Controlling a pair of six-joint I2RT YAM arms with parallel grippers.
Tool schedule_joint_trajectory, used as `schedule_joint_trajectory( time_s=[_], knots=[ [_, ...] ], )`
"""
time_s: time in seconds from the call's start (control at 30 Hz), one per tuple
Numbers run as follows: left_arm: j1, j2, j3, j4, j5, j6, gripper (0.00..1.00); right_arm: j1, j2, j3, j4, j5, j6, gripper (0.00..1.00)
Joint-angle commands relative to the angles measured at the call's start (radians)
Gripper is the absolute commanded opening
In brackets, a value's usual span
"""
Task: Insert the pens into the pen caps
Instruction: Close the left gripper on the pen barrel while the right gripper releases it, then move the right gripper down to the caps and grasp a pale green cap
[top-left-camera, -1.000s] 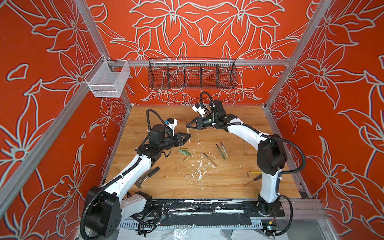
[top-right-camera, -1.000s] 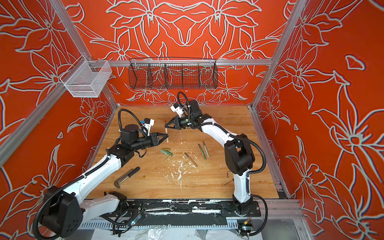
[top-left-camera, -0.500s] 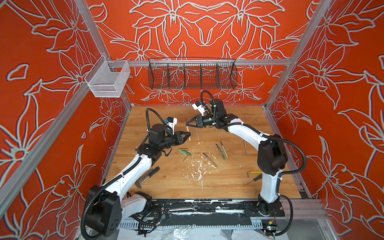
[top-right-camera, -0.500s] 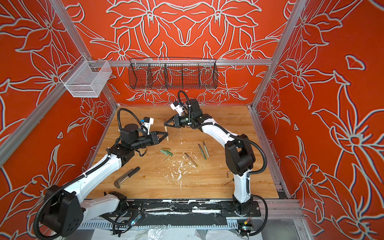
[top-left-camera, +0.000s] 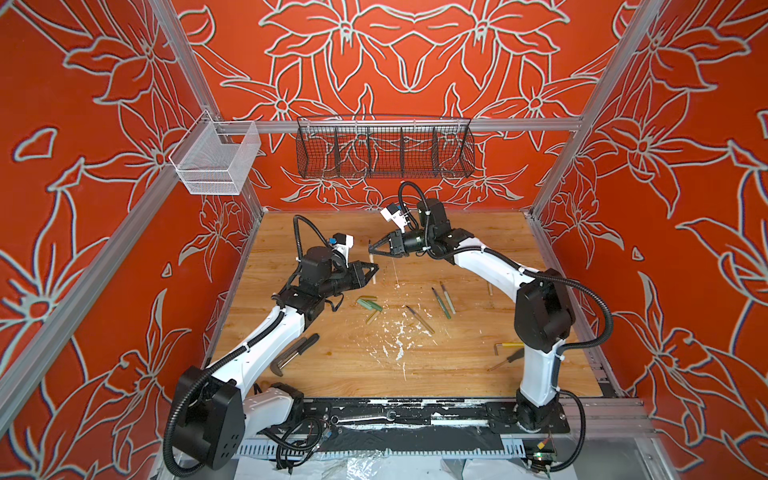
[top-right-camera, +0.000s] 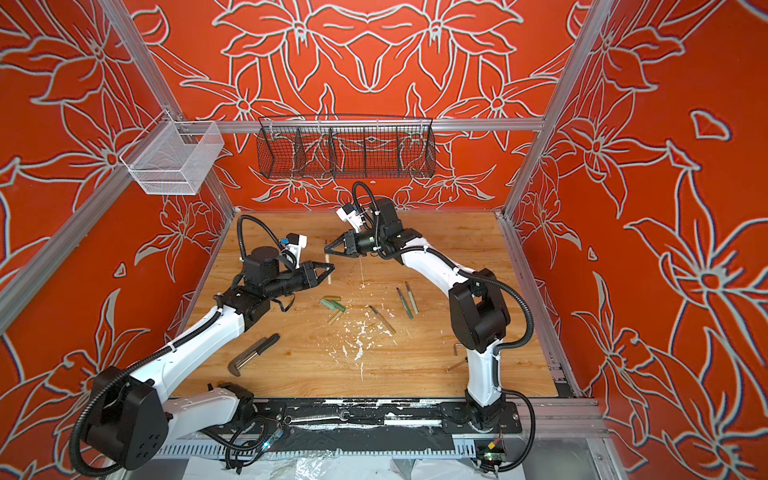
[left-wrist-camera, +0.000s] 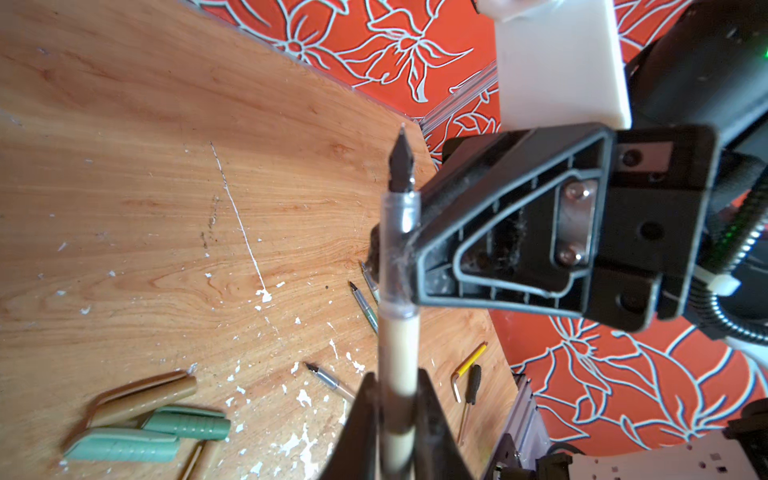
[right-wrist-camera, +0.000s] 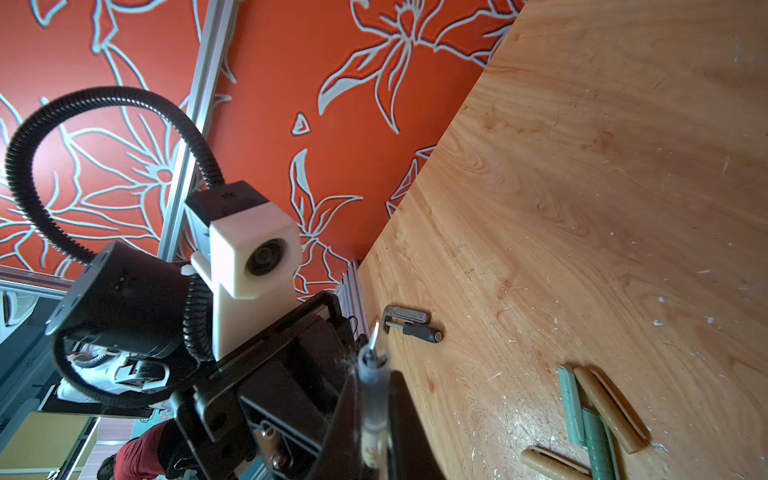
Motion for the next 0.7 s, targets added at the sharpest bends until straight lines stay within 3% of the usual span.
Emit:
schedule_joint_trajectory(
  time_s=[0.0, 0.1, 0.23, 0.47, 0.67],
  knots=[
    [0.005, -0.009, 0.023, -0.048, -0.051, 0.01, 0.11, 0.007, -0.042, -0.003, 0.013, -0.028, 0.006, 0.12],
    [0.018, -0.034, 0.035, -0.18, -0.096, 0.002, 0.01, 0.006, -0.037, 0.007, -0.063, 0.007, -0.044, 0.28],
    [0.055, -0.102, 0.031, -0.401, -0.143, 0.001, 0.0, 0.012, -0.019, 0.032, -0.27, 0.098, -0.188, 0.41],
    [0.092, -0.321, -0.027, -0.668, -0.255, 0.02, 0.0, 0.081, 0.095, 0.133, -0.615, 0.286, -0.44, 0.47],
    [0.096, -0.472, -0.094, -0.775, -0.297, 0.013, 0.0, 0.162, 0.205, 0.229, -0.737, 0.391, -0.495, 0.49]
  ],
)
